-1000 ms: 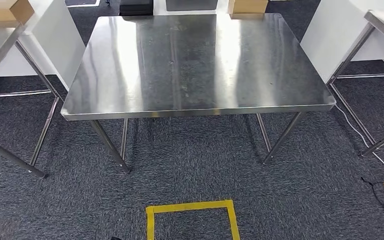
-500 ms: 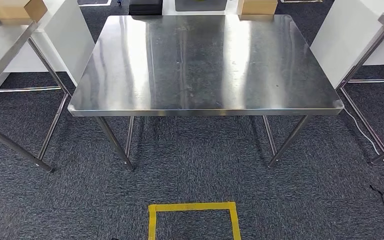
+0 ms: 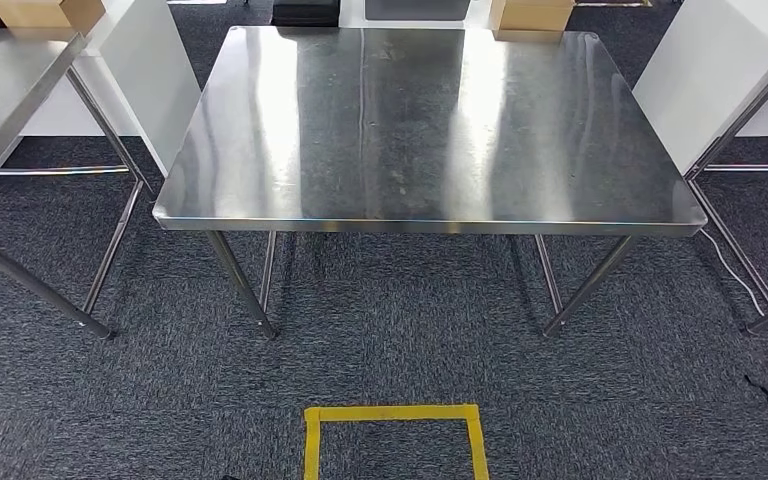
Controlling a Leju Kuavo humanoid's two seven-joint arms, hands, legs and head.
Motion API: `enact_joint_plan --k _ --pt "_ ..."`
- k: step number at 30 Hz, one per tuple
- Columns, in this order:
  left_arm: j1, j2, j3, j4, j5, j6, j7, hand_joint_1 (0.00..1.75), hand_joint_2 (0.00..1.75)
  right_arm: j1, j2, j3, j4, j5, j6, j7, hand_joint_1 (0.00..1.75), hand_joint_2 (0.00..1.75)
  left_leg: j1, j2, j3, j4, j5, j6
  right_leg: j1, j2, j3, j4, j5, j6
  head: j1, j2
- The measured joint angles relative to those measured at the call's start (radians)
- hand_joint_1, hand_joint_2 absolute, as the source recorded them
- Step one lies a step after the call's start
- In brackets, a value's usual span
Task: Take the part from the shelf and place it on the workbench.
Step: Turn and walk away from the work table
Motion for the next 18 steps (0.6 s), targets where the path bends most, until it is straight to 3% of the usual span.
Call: enact_joint_plan --k 7,15,18 --pt "0.0 0.0 0.0 0.0 0.0 0.002 0.0 0.0 0.0 0.0 0.0 0.0 0.0 0.001 0.004 0.011 0.0 0.0 0.001 0.0 0.0 0.0 0.0 0.001 -0.002 0.0 0.0 0.0 0.0 0.007 0.0 0.0" --pt "0.001 0.0 0.0 0.0 0.006 -0.004 0.008 0.0 0.0 0.0 0.0 0.0 0.0 0.008 0.018 0.017 0.0 0.0 0.003 0.0 -0.001 0.001 -0.001 0.001 -0.003 0.0 0.002 0.0 0.001 0.008 0.0 0.0" --pt "0.002 0.001 0.003 0.0 0.018 -0.014 0.009 0.0 0.0 -0.001 0.001 0.002 0.0 0.014 0.019 0.018 0.0 0.0 0.003 -0.002 -0.001 0.0 0.003 0.015 -0.008 -0.001 0.009 -0.007 0.007 0.018 -0.001 0.0"
